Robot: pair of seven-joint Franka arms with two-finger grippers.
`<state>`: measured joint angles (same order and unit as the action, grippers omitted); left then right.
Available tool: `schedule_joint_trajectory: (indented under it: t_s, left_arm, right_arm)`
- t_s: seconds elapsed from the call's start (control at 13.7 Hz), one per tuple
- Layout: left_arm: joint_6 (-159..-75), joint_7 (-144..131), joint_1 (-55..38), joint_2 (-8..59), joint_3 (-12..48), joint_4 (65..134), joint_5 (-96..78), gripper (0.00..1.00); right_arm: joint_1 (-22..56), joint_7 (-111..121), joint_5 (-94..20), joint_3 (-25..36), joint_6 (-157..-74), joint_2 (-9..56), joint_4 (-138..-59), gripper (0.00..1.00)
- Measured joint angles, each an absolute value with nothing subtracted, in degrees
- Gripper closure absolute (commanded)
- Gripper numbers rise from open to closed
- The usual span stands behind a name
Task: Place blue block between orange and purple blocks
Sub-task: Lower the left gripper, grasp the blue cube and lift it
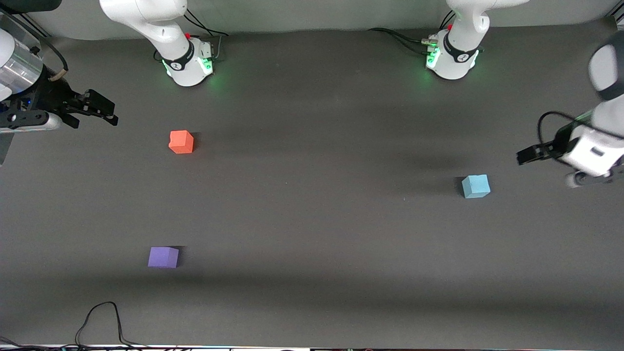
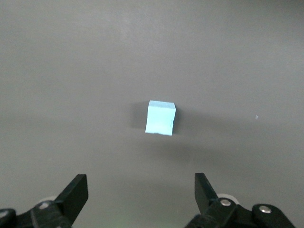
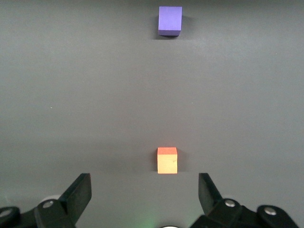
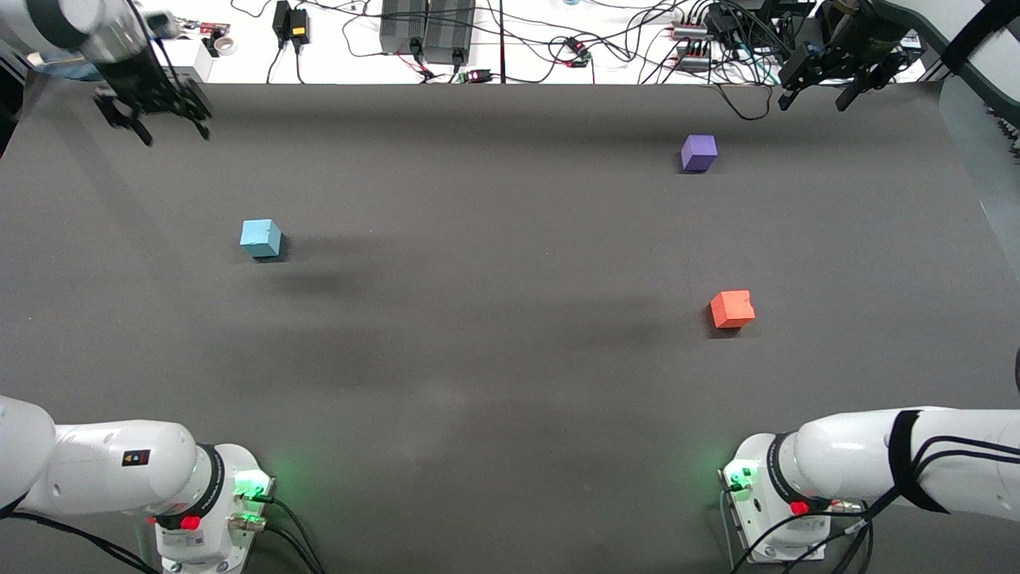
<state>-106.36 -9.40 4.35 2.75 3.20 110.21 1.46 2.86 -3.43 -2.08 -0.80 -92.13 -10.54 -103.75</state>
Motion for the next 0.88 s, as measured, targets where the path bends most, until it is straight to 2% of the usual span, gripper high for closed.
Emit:
schedule_joint_trajectory:
  t_s: [0.29,0.88]
  left_arm:
    - [-120.1,-9.4,4.2,8.7,3.6,118.7,1.4,0.0]
    - [-138.5,-9.4,2.8,19.7,4.1,125.7,1.5,0.0]
  right_arm:
    - [2.9,-3.4,-2.1,-0.8,-92.6,-11.0,-104.8,0.0]
    - [2.9,-3.4,-2.1,-0.8,-96.0,-13.0,-109.0,0.0]
